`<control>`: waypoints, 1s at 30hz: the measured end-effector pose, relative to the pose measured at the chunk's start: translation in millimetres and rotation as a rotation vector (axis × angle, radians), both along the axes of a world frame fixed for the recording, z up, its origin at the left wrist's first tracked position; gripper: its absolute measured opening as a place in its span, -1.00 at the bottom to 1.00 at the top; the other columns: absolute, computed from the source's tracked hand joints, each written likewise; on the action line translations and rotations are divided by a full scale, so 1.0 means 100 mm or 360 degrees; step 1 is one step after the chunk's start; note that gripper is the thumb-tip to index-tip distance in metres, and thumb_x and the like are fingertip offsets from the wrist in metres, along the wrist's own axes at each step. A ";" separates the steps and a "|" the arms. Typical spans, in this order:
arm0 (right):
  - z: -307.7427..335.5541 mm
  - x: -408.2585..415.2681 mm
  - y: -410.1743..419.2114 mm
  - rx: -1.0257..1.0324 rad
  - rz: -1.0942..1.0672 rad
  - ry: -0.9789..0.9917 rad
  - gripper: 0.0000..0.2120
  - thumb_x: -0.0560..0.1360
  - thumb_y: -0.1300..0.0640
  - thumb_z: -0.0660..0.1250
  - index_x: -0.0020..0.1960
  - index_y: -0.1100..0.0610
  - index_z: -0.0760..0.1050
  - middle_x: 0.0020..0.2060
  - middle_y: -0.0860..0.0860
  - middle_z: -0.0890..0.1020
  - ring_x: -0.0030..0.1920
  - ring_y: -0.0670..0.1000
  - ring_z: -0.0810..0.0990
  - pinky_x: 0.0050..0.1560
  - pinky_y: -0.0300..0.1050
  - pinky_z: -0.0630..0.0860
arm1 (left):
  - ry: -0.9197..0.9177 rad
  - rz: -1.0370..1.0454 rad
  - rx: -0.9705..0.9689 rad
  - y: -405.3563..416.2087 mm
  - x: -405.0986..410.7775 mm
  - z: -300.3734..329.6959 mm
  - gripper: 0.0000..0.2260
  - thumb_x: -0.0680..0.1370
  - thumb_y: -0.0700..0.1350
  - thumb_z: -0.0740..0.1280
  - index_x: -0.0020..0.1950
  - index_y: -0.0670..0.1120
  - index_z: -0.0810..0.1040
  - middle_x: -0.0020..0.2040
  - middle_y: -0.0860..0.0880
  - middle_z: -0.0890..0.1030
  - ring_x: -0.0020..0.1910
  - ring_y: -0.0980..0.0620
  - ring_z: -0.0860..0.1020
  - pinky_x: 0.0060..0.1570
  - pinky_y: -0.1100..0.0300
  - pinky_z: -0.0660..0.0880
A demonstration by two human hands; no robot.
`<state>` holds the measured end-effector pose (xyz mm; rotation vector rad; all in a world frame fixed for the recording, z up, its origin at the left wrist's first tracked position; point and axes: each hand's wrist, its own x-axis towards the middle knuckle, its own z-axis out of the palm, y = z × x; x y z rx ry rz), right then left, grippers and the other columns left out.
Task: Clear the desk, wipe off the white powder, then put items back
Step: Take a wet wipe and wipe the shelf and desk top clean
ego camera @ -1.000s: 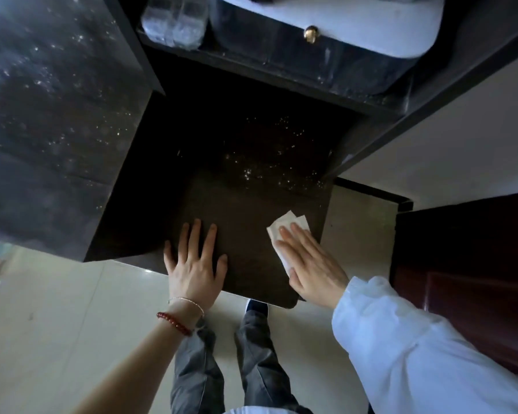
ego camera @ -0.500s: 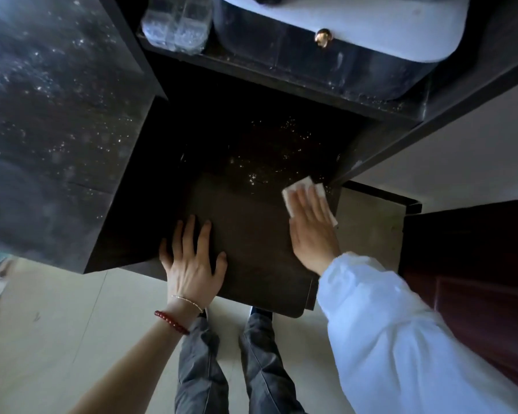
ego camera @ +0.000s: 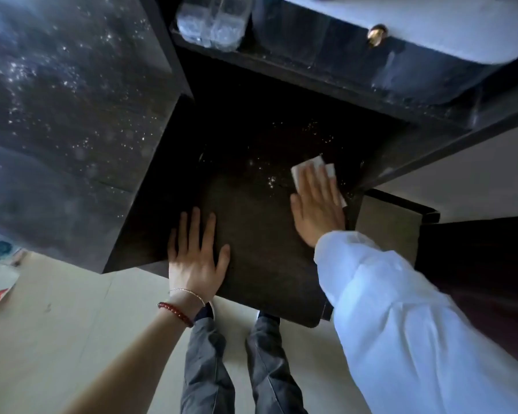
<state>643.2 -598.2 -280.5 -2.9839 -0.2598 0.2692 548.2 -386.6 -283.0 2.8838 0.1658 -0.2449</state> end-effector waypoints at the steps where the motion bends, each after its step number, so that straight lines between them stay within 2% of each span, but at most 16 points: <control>1: -0.02 0.16 0.04 0.0029 -0.0286 0.0054 -0.47 0.59 -0.03 -0.11 0.48 0.16 -0.13 0.50 0.10 -0.03 0.48 0.07 -0.15 0.44 -0.03 -0.31 | -0.0005 0.0001 0.0016 -0.01 0.00 -0.01 -0.44 0.49 0.13 0.02 0.41 -0.12 0.25 0.45 -0.23 0.23 0.43 -0.20 0.13 0.34 -0.16 0.11; 2: -0.03 0.24 0.12 0.0020 -0.0457 0.0083 -0.46 0.60 -0.03 -0.11 0.48 0.15 -0.17 0.50 0.09 -0.09 0.48 0.07 -0.19 0.44 -0.01 -0.32 | -0.0009 0.0000 0.0032 -0.01 -0.01 -0.02 -0.45 0.49 0.13 0.03 0.41 -0.12 0.25 0.44 -0.23 0.24 0.43 -0.20 0.14 0.35 -0.15 0.10; 3: -0.02 0.21 0.22 0.0001 -0.0451 0.0073 -0.45 0.59 -0.05 -0.11 0.48 0.15 -0.16 0.50 0.09 -0.09 0.48 0.08 -0.19 0.43 0.00 -0.31 | -0.0017 -0.0007 0.0049 -0.01 -0.01 -0.03 -0.45 0.49 0.12 0.03 0.41 -0.12 0.26 0.44 -0.23 0.25 0.43 -0.20 0.14 0.35 -0.13 0.08; 4: -0.02 0.11 0.33 0.0006 -0.0262 0.0026 -0.45 0.58 -0.07 -0.12 0.48 0.15 -0.11 0.50 0.09 -0.04 0.49 0.09 -0.15 0.43 0.01 -0.29 | -0.0030 -0.0019 0.0065 -0.01 -0.02 -0.04 -0.45 0.49 0.12 0.04 0.41 -0.13 0.26 0.44 -0.23 0.26 0.42 -0.19 0.14 0.35 -0.11 0.06; 6: -0.01 -0.20 0.47 -0.0019 0.0389 0.0029 -0.42 0.52 -0.10 -0.19 0.48 0.11 -0.07 0.49 0.05 0.03 0.48 0.06 -0.12 0.43 0.00 -0.26 | -0.0054 -0.0032 0.0086 0.00 -0.02 -0.05 -0.46 0.49 0.12 0.05 0.40 -0.13 0.27 0.43 -0.24 0.27 0.42 -0.18 0.13 0.34 -0.07 0.02; 7: 0.00 -0.29 0.44 -0.0079 0.0657 0.0069 -0.42 0.50 -0.10 -0.24 0.47 0.09 -0.13 0.49 0.02 -0.03 0.47 0.03 -0.16 0.42 -0.02 -0.29 | -0.0055 -0.0030 0.0083 0.00 -0.02 -0.05 -0.45 0.49 0.12 0.05 0.40 -0.13 0.27 0.43 -0.24 0.27 0.42 -0.18 0.12 0.34 -0.06 0.00; 8: 0.01 -0.29 0.39 -0.0121 0.0763 0.0077 -0.43 0.50 -0.10 -0.28 0.46 0.07 -0.18 0.48 0.00 -0.09 0.46 0.01 -0.20 0.41 -0.04 -0.32 | -0.0055 -0.0026 0.0074 0.00 -0.02 -0.05 -0.45 0.49 0.13 0.05 0.40 -0.13 0.26 0.43 -0.24 0.26 0.42 -0.18 0.12 0.34 -0.06 0.00; 9: 0.00 -0.20 0.32 -0.0115 0.0714 0.0049 -0.45 0.52 -0.09 -0.27 0.46 0.07 -0.18 0.48 0.00 -0.10 0.46 0.02 -0.20 0.42 -0.05 -0.33 | -0.0058 -0.0018 0.0069 0.00 -0.02 -0.05 -0.45 0.49 0.13 0.04 0.41 -0.12 0.26 0.43 -0.23 0.26 0.42 -0.18 0.12 0.33 -0.06 0.00; 12: 0.01 0.20 0.23 -0.0150 0.0248 0.0085 -0.47 0.59 -0.06 -0.16 0.48 0.09 -0.24 0.50 0.04 -0.16 0.47 0.04 -0.24 0.43 -0.03 -0.33 | -0.0073 -0.0013 0.0098 -0.01 -0.03 -0.06 -0.45 0.49 0.13 0.04 0.41 -0.12 0.26 0.43 -0.23 0.27 0.42 -0.18 0.13 0.33 -0.07 0.02; 15: 0.00 0.29 0.33 -0.0131 -0.0025 0.0116 -0.45 0.59 -0.06 -0.17 0.47 0.11 -0.29 0.49 0.08 -0.20 0.47 0.06 -0.28 0.45 0.01 -0.30 | -0.0108 -0.0006 0.0110 -0.02 -0.01 -0.06 -0.46 0.48 0.12 0.05 0.40 -0.12 0.27 0.42 -0.23 0.29 0.41 -0.18 0.15 0.33 -0.08 0.04; 17: 0.00 0.14 0.40 -0.0123 0.0050 0.0117 -0.45 0.59 -0.08 -0.18 0.47 0.12 -0.26 0.49 0.09 -0.18 0.47 0.08 -0.25 0.45 0.02 -0.31 | -0.0118 -0.0004 0.0102 -0.02 -0.01 -0.05 -0.45 0.48 0.12 0.05 0.40 -0.12 0.27 0.42 -0.24 0.29 0.41 -0.18 0.14 0.32 -0.07 0.04; 20: 0.00 -0.12 0.33 -0.0116 0.0484 0.0083 -0.41 0.52 -0.11 -0.25 0.49 0.12 -0.11 0.50 0.10 -0.04 0.48 0.10 -0.15 0.42 -0.01 -0.31 | -0.0123 0.0004 0.0103 -0.03 -0.01 -0.06 -0.46 0.48 0.13 0.05 0.39 -0.12 0.27 0.42 -0.23 0.29 0.41 -0.16 0.12 0.32 -0.07 0.02; 21: 0.00 -0.09 0.25 -0.0120 0.0519 0.0079 -0.41 0.52 -0.11 -0.25 0.49 0.11 -0.11 0.50 0.09 -0.03 0.48 0.09 -0.15 0.42 -0.02 -0.31 | -0.0118 0.0010 0.0102 -0.03 -0.01 -0.06 -0.46 0.48 0.13 0.04 0.39 -0.11 0.27 0.42 -0.23 0.29 0.41 -0.16 0.12 0.32 -0.07 0.02; 22: 0.00 -0.02 0.18 -0.0105 0.0420 0.0078 -0.44 0.55 -0.11 -0.22 0.49 0.10 -0.14 0.50 0.07 -0.06 0.48 0.08 -0.17 0.42 -0.03 -0.32 | -0.0116 0.0016 0.0104 -0.03 -0.01 -0.06 -0.46 0.49 0.13 0.04 0.40 -0.11 0.27 0.42 -0.23 0.29 0.41 -0.17 0.13 0.32 -0.07 0.02; 27: 0.02 0.52 0.05 0.0091 -0.0663 0.0104 -0.45 0.60 -0.04 -0.09 0.48 0.14 -0.19 0.50 0.11 -0.15 0.48 0.09 -0.24 0.43 0.01 -0.31 | -0.0121 0.0007 0.0121 -0.03 -0.02 -0.07 -0.45 0.49 0.13 0.05 0.40 -0.11 0.26 0.43 -0.22 0.28 0.41 -0.18 0.16 0.33 -0.06 0.02; 30: 0.01 0.71 0.22 0.0071 -0.0825 0.0074 -0.43 0.59 -0.06 -0.08 0.49 0.15 -0.18 0.50 0.12 -0.15 0.47 0.09 -0.24 0.44 0.04 -0.31 | -0.0122 0.0005 0.0125 -0.02 -0.02 -0.08 -0.46 0.49 0.13 0.04 0.40 -0.11 0.27 0.43 -0.22 0.28 0.41 -0.18 0.16 0.34 -0.05 0.01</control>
